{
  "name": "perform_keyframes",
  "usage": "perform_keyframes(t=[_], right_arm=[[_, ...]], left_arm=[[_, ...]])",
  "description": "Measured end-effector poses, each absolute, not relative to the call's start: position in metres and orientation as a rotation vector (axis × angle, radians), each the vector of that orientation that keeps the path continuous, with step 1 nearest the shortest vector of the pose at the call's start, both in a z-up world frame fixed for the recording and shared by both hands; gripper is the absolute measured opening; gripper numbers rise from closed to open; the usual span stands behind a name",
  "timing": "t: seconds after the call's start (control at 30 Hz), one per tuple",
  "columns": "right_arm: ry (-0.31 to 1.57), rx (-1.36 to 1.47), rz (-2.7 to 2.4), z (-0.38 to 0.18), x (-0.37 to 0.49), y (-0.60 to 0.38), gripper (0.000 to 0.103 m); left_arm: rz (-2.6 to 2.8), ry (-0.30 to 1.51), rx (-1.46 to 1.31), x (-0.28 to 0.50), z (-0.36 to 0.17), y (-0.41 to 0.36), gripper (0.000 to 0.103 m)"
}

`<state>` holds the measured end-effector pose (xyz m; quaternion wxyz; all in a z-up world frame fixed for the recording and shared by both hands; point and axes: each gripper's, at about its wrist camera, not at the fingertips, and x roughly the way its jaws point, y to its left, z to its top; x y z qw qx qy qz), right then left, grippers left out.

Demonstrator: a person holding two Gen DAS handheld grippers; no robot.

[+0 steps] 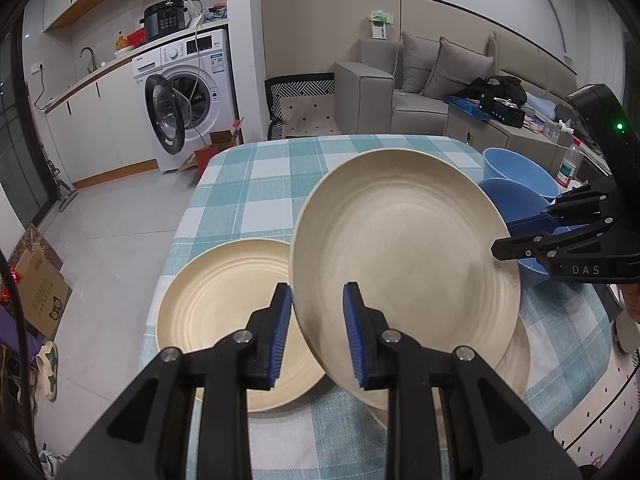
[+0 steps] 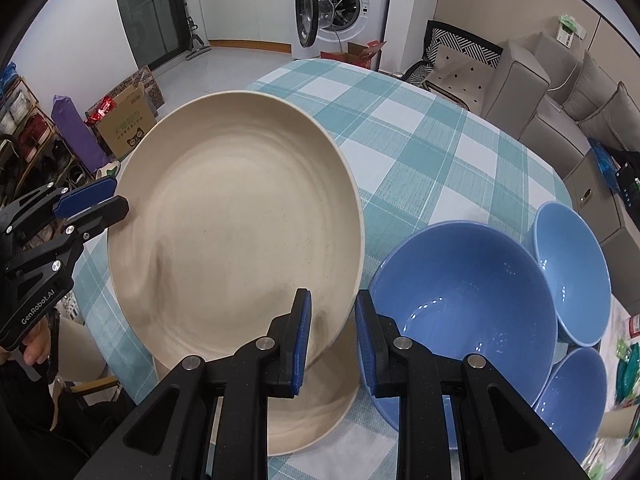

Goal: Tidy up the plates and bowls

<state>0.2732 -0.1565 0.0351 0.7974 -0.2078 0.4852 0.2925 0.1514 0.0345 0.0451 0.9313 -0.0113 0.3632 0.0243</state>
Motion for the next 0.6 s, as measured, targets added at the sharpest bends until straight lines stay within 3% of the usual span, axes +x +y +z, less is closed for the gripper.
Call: perform_keyframes(t=[0.6], right_arm=[[1.064,-0.479,0.633,0.015,0.26,-0.161,0.023]], left_arm=[[0.028,0.791,-0.05,0.143,0.024,0.033,0.025]])
